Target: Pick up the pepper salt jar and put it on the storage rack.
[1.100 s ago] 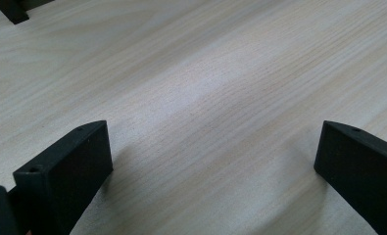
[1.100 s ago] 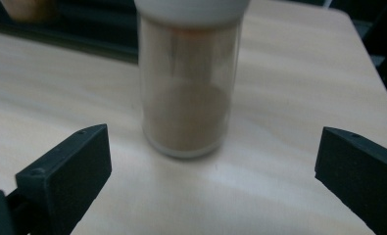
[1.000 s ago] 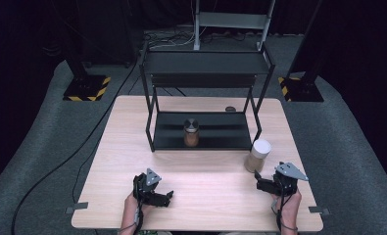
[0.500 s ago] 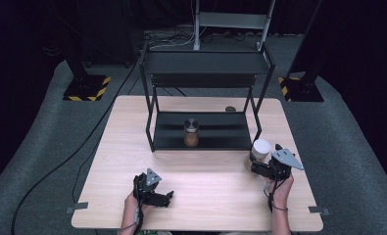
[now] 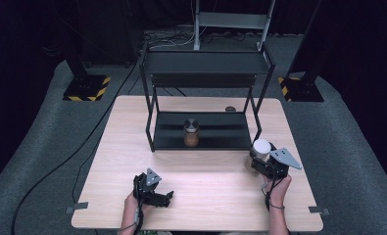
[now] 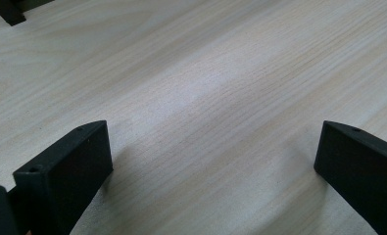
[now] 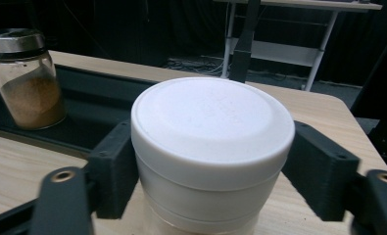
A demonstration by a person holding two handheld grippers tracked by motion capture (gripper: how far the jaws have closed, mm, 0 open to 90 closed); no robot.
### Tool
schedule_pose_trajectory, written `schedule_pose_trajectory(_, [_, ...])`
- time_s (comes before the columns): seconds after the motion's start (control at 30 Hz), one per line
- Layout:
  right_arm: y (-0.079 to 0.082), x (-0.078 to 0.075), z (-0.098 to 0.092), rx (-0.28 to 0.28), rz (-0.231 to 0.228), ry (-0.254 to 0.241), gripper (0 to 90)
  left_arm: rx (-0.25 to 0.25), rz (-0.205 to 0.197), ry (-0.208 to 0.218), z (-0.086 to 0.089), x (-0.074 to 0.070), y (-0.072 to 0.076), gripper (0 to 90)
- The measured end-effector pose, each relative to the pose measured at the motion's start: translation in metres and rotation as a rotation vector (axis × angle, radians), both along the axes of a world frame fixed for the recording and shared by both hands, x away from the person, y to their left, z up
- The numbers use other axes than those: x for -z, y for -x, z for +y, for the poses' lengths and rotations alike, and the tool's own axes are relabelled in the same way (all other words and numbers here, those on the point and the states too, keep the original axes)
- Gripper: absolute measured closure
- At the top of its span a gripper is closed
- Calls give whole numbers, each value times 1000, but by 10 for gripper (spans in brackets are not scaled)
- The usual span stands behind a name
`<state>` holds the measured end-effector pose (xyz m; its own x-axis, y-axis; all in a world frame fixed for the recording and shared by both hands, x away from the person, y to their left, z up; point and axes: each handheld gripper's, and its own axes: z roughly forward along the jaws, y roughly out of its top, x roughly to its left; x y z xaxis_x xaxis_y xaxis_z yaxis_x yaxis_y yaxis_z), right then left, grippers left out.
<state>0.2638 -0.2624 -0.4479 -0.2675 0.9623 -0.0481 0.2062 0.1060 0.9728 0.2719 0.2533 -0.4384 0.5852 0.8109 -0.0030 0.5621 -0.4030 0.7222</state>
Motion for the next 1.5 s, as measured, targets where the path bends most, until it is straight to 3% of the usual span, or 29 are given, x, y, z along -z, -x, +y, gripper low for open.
schedule_pose_trajectory(0.1, [1,1,1,-6,-7,2,322,1,0,-1,0,0,0,2])
schedule_pose_trajectory(0.63, [3,-1,6,7,-7,0,329,1,0,0,0,0,0,2])
schedule_pose_trajectory(1.5, [-1,-28,11,-19,-20,11,329,2,0,0,0,0,0,2])
